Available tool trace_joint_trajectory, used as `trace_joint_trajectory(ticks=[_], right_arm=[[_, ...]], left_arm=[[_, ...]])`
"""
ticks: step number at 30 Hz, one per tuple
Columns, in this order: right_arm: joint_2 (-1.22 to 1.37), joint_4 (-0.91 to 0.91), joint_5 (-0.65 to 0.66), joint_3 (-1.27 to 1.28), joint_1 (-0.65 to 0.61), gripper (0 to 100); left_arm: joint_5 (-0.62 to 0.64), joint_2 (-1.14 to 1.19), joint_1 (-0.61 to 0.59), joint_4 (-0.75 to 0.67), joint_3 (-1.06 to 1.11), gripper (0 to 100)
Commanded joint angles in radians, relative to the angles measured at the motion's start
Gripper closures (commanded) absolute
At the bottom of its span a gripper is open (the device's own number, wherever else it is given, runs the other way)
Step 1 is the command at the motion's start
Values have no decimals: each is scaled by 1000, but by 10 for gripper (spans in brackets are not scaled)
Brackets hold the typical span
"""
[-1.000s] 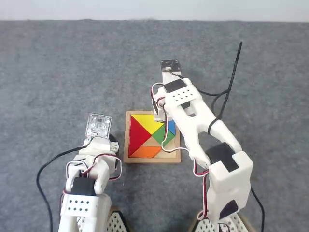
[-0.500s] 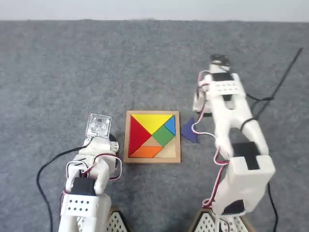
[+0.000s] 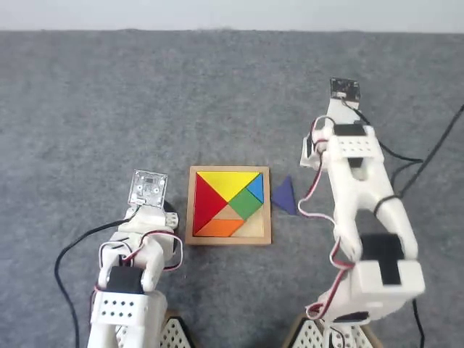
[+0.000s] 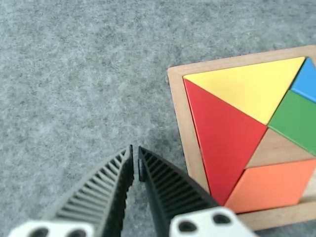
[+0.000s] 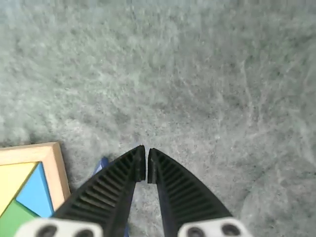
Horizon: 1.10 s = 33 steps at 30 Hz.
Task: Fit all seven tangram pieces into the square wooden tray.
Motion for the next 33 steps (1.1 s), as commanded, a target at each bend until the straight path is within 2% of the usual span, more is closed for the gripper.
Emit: trace_joint_trajectory(ticks=[1,4,9,13,19,22,33], right_arm=[[-163,-117,18,80,-10,990],[-176,-162,31,133,-7,989],[-147,-130,253,133,-76,988],[-125,-101,261,135,-183,969],[-62,-101,273,133,-229,786],[-27,-94,338,143,-237,727],[25,-104,348,146,-236,719]], left_arm=[[3,-14,-3,0,-8,986],[3,-14,-3,0,-8,986],[3,-14,-3,0,-8,986],[3,-14,-3,0,-8,986],[3,-14,-3,0,-8,986],[3,-14,-3,0,-8,986],[3,-14,-3,0,-8,986]])
